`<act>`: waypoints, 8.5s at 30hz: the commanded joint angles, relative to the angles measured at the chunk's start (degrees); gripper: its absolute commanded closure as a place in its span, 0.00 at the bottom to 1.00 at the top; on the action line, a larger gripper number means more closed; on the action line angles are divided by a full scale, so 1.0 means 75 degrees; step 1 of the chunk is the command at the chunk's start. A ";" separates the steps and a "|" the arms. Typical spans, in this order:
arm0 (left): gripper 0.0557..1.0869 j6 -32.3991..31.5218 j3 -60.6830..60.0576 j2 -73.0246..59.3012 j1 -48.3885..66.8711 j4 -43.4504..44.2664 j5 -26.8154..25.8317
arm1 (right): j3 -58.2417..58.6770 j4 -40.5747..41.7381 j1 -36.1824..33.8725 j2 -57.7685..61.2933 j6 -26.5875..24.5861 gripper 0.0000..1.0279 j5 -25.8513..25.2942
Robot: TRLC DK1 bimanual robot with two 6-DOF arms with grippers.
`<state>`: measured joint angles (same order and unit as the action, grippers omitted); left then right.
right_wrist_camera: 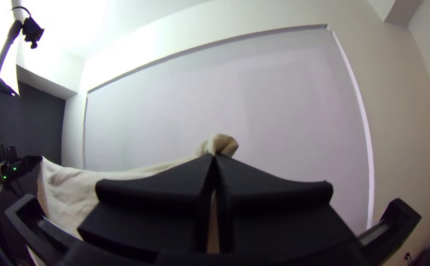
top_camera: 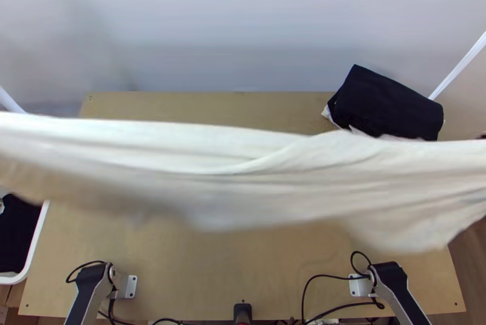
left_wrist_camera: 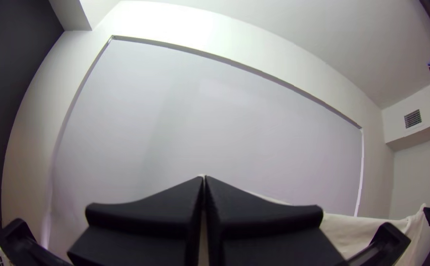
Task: Fold the t-shirt
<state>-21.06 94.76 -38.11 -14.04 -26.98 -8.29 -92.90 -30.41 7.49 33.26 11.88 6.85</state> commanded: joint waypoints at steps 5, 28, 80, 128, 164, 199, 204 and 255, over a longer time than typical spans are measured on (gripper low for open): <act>0.96 -0.0169 -0.1596 0.0452 0.0009 -0.0363 0.0145 | 0.1032 -0.0749 0.0361 -0.0204 0.0244 0.97 -0.0210; 0.96 0.0382 -0.8662 0.2257 0.0501 0.0445 -0.0347 | 0.6832 0.1008 0.1182 0.0710 0.1967 0.97 -0.0210; 0.05 0.0312 0.0057 -1.0868 0.0642 0.2355 -0.0453 | -0.1933 0.1594 0.0807 1.2007 0.1733 0.04 -0.0140; 0.04 0.0781 -0.3869 -0.3954 -0.0108 0.0832 -0.1554 | 0.7114 -0.1980 0.0560 0.5492 0.1346 0.54 0.1875; 0.05 1.1093 -0.4994 -0.3591 -0.0870 -0.6773 -0.0792 | 0.7196 -0.1007 0.0924 0.5867 0.0900 0.97 0.1911; 0.97 1.0355 -0.7068 -0.4763 0.1720 -0.4219 0.0532 | 0.7137 -0.0726 0.0572 0.6406 0.0795 0.97 0.1911; 0.96 1.0425 -0.6764 -0.4974 0.1626 -0.4160 0.0497 | 0.7160 -0.0726 0.0560 0.6406 0.0783 0.97 0.1911; 0.34 0.9675 -0.4865 -0.7446 -0.1667 -0.6434 -0.3148 | 0.7207 -0.0515 0.1088 0.6558 0.0994 0.97 0.1911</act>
<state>51.18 61.32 -94.24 -26.74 -75.81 -31.53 -39.68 -34.46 15.00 80.60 18.83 21.47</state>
